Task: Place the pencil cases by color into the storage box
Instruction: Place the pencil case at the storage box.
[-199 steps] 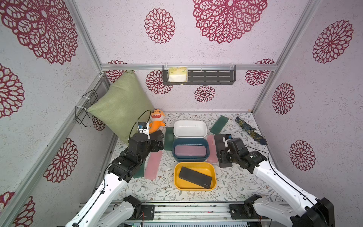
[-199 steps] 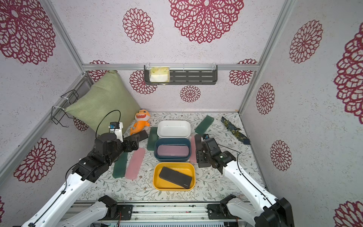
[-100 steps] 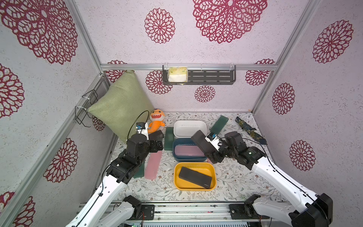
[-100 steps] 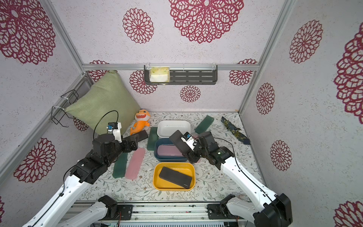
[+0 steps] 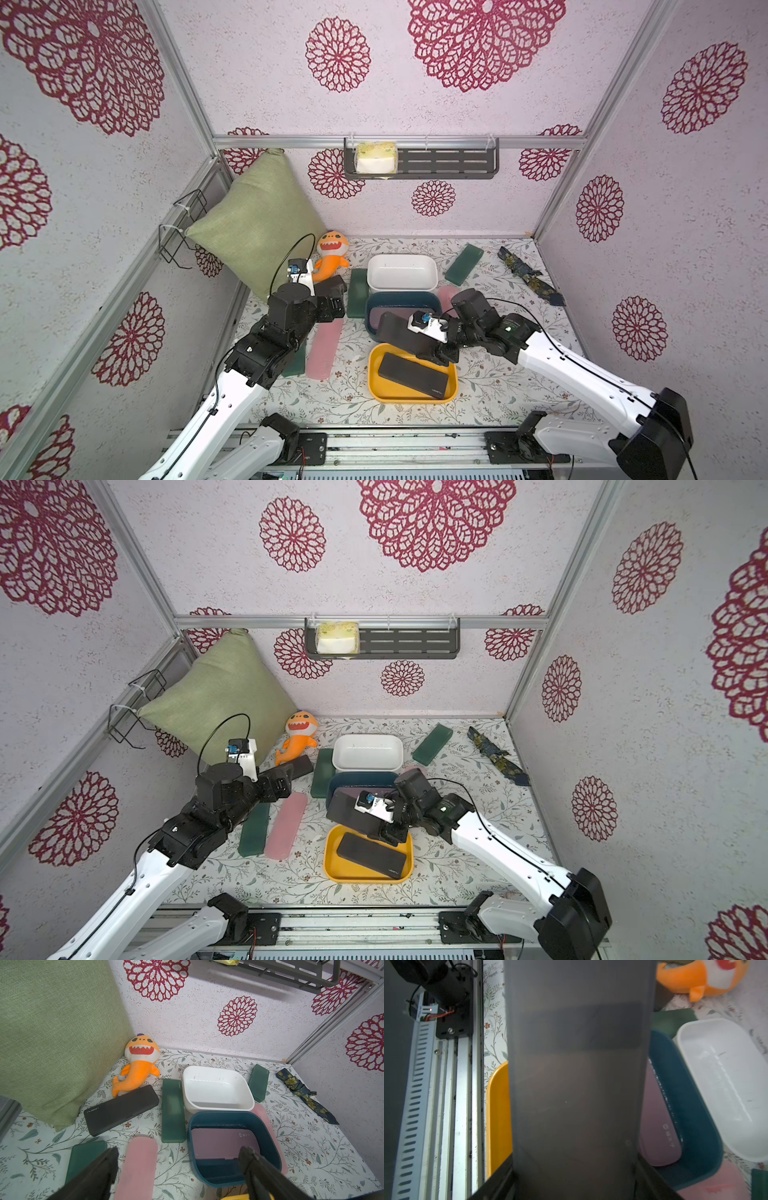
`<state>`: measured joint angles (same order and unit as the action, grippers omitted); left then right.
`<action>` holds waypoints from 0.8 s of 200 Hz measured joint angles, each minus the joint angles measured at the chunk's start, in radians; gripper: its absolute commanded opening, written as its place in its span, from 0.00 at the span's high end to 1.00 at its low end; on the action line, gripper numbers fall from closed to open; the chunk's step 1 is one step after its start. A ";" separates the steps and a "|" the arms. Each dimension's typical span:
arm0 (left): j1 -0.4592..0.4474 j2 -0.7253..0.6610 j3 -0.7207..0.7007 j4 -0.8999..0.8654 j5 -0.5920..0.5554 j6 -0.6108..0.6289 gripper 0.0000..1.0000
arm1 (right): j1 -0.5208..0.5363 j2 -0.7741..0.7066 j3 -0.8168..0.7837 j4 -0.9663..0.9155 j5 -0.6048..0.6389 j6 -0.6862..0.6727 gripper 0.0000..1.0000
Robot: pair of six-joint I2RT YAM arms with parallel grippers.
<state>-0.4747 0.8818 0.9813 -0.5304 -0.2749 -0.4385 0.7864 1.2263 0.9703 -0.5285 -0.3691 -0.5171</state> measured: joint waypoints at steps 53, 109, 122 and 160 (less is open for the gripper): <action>0.000 0.000 0.000 -0.007 -0.005 0.001 0.03 | 0.073 0.124 0.000 -0.049 0.062 -0.003 0.53; 0.000 0.001 0.000 -0.014 -0.012 0.003 0.03 | 0.103 0.197 -0.023 -0.060 0.088 -0.006 0.53; 0.000 0.002 0.000 -0.014 -0.016 0.003 0.03 | 0.111 0.215 -0.035 -0.060 0.090 -0.006 0.53; 0.000 0.003 0.000 -0.015 -0.024 0.005 0.03 | 0.130 0.285 -0.048 -0.060 0.113 -0.006 0.53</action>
<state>-0.4747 0.8852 0.9813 -0.5453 -0.2989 -0.4339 0.9161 1.5112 0.9222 -0.5884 -0.2565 -0.5228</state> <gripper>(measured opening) 0.974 0.718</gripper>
